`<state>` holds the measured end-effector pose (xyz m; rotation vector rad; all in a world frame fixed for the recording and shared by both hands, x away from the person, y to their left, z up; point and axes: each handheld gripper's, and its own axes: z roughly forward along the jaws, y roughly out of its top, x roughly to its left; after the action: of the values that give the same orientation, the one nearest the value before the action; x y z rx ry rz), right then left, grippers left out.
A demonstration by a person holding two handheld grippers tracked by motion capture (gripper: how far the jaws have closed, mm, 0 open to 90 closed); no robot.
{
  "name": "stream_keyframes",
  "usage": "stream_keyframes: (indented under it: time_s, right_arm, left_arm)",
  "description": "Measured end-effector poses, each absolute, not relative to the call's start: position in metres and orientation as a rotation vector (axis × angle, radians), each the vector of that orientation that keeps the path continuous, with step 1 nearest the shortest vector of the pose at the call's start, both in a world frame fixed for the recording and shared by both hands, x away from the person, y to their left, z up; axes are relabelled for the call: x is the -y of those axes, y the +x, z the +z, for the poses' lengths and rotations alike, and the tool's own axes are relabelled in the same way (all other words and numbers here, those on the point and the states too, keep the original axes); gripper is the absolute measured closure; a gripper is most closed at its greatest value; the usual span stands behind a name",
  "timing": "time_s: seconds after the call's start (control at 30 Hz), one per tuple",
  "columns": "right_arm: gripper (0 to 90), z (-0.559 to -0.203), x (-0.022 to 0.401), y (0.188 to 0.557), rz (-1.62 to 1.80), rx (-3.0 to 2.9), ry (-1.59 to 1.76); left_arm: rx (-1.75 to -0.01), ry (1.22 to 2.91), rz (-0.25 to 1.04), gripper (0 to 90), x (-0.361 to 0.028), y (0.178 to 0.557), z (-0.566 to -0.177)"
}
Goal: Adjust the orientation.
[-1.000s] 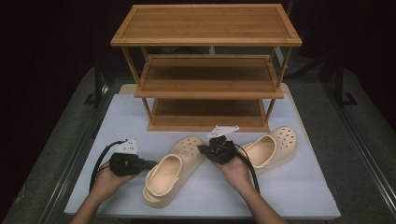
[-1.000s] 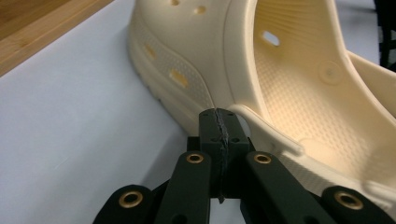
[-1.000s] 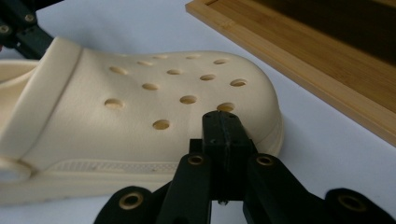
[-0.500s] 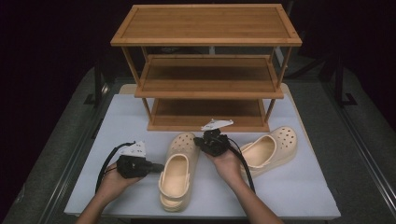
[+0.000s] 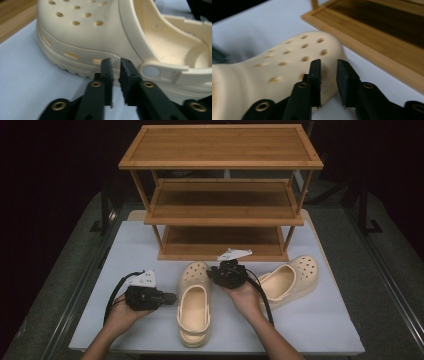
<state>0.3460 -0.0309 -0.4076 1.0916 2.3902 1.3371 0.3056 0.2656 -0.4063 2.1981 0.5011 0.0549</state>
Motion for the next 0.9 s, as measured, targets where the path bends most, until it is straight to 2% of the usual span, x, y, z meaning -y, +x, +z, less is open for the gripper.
stream_keyframes:
  time_s: [0.3, 0.43, 0.67, 0.77, 0.83, 0.9]
  right_arm:
    - [64.7, -0.393, 0.041, 0.317, 1.415, -2.439, 0.98]
    - [57.2, -0.396, 0.053, 0.301, 1.408, -2.46, 0.935]
    - [45.2, -0.402, 0.076, 0.279, 1.397, -2.489, 0.925]
    - [43.1, -0.406, 0.086, 0.271, 1.386, -2.492, 0.934]
    - [43.0, -0.408, 0.09, 0.269, 1.381, -2.489, 0.942]
    - [42.7, -0.411, 0.095, 0.267, 1.378, -2.488, 0.956]
  left_arm:
    - [-0.487, 2.118, 0.068, 61.4, -0.258, 0.303, -0.389]
    - [-0.482, 2.114, 0.083, 57.6, -0.247, 0.305, -0.386]
    - [-0.475, 2.123, 0.113, 58.7, -0.232, 0.31, -0.387]
    - [-0.465, 2.132, 0.142, 63.7, -0.228, 0.308, -0.385]
    - [-0.466, 2.131, 0.144, 70.8, -0.228, 0.307, -0.384]
    - [-0.454, 2.14, 0.205, 76.7, -0.228, 0.304, -0.381]
